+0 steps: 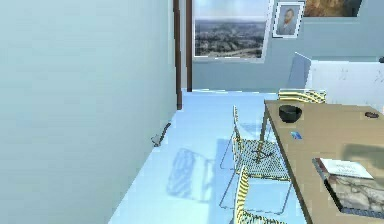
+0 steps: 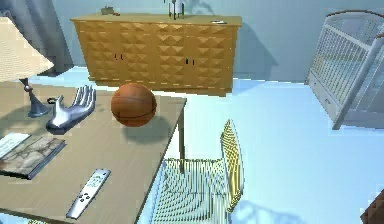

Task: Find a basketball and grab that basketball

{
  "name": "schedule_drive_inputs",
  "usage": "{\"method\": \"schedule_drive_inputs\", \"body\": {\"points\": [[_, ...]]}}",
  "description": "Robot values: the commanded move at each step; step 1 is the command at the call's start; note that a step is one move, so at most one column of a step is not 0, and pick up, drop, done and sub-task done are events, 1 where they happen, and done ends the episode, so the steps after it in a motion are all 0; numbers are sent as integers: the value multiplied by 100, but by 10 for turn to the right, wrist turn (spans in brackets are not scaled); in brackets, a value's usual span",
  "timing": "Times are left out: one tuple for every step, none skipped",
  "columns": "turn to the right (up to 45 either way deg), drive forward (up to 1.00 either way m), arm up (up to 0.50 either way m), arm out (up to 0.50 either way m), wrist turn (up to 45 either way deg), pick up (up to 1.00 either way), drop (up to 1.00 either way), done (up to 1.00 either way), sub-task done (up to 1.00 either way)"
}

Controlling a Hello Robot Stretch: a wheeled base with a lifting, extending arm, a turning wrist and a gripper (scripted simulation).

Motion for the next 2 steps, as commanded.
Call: {"method": "schedule_drive_inputs", "body": {"points": [[-120,0,0,0,0,0,0,0,0],[450,0,0,0,0,0,0,0,0]]}}
